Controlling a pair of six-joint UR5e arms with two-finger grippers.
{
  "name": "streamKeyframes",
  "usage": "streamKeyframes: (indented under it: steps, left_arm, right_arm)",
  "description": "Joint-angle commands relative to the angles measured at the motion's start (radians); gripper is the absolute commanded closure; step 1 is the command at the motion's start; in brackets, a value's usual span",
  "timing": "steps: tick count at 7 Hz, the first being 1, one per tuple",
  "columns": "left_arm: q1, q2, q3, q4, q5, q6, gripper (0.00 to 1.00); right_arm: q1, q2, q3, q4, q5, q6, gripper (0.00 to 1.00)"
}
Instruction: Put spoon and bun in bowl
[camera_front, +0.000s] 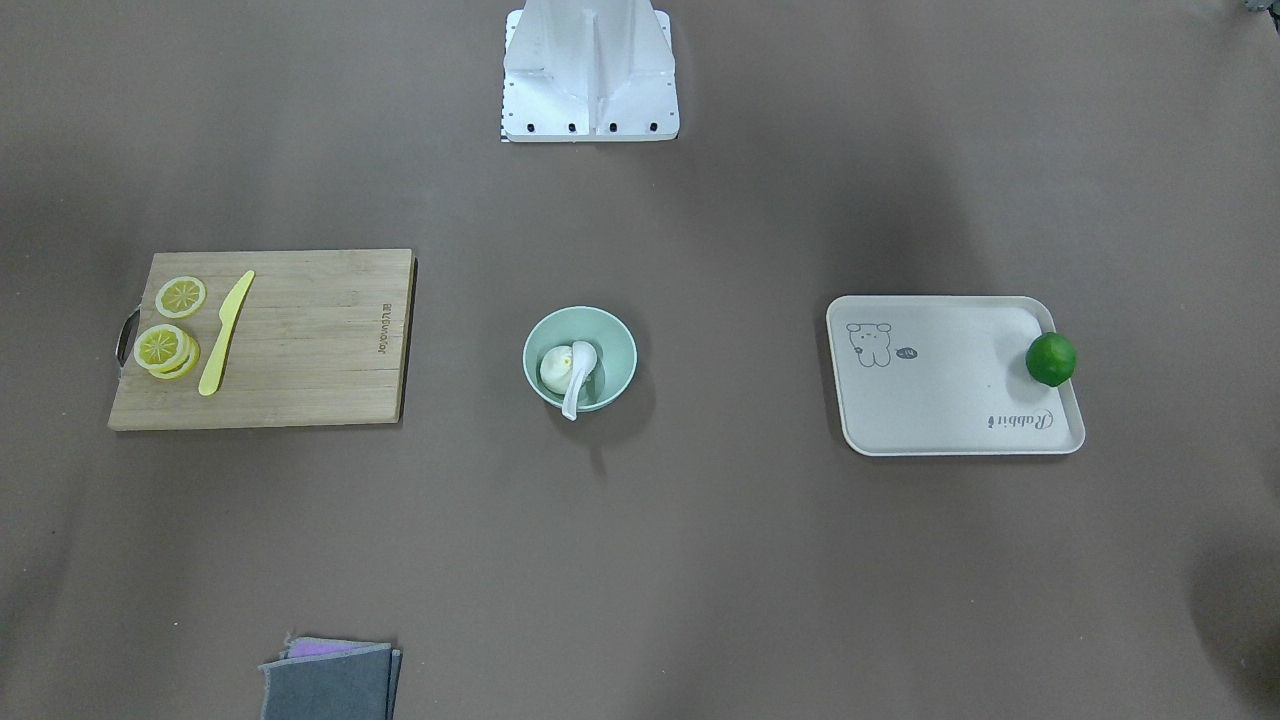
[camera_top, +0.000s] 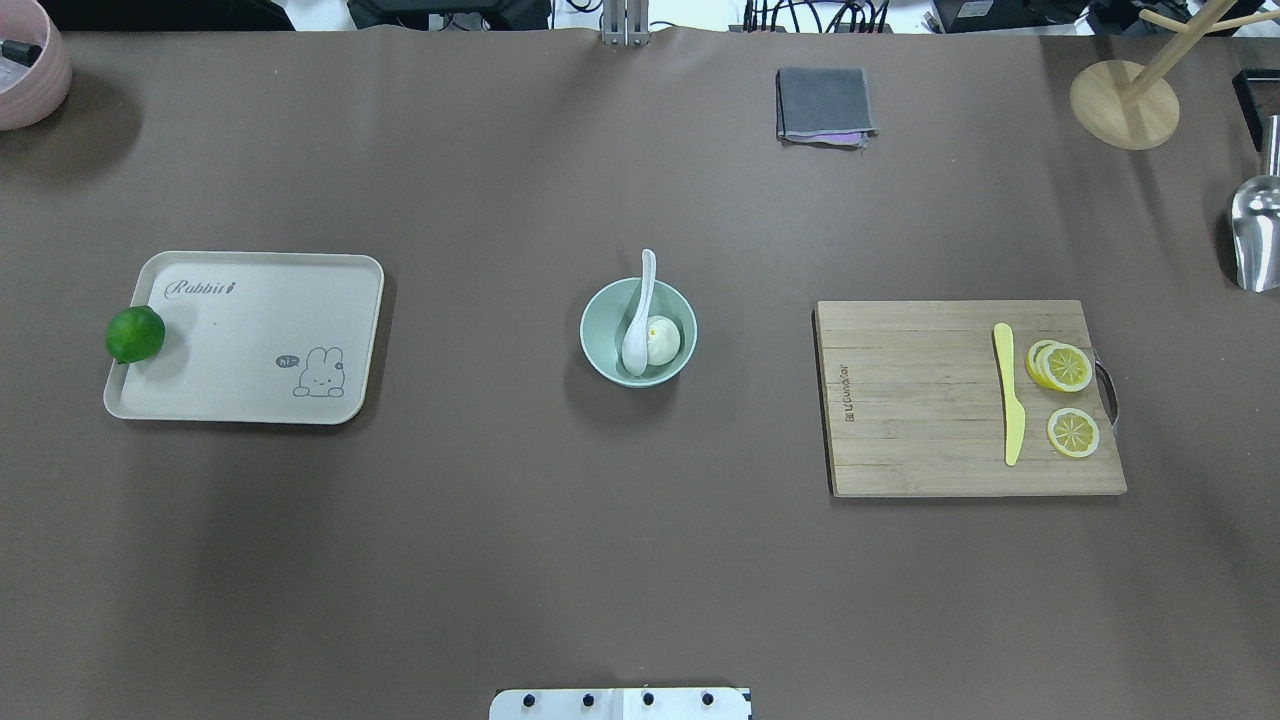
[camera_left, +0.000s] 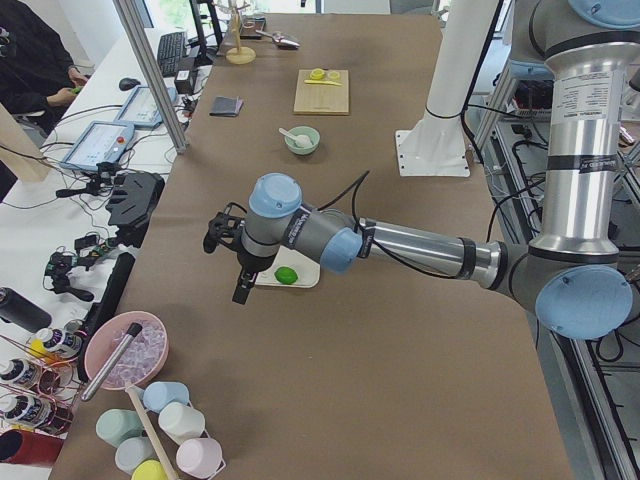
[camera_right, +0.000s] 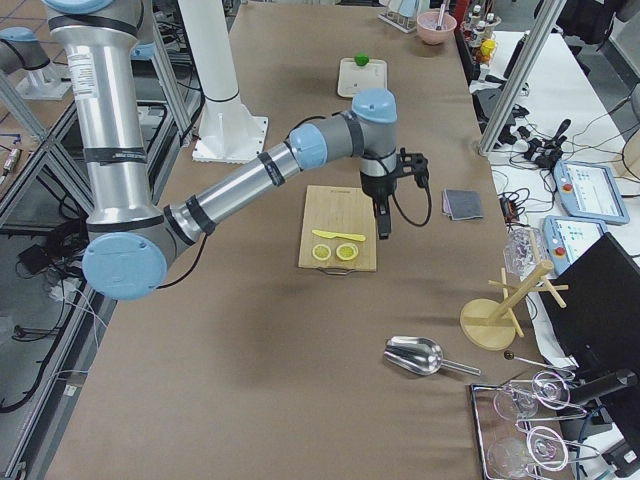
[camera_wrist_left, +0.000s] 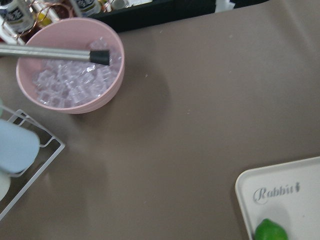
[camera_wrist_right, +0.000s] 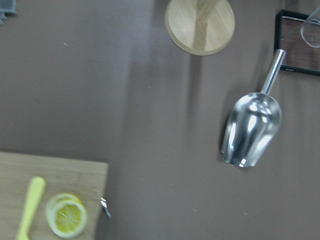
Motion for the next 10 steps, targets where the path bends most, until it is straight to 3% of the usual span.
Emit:
streamKeyframes:
  steps: [1,4,7,10]
  left_arm:
    - [-0.038,0.066,0.050,0.002,-0.003,0.007,0.02]
    - [-0.042,0.128,0.044,0.000,-0.003,0.003,0.02]
    - [-0.046,0.143,0.034,0.034,-0.005,-0.004,0.02]
    - [-0.043,0.132,-0.089,0.156,-0.008,-0.092,0.02]
  right_arm:
    - [0.162,-0.090,-0.197,-0.029,0.048,-0.292,0.00]
    - [0.161,-0.106,-0.248,-0.013,0.059,-0.285,0.00]
    - [0.143,-0.111,-0.284,0.150,0.055,-0.118,0.00]
    - [0.139,-0.111,-0.278,0.151,0.065,-0.111,0.00]
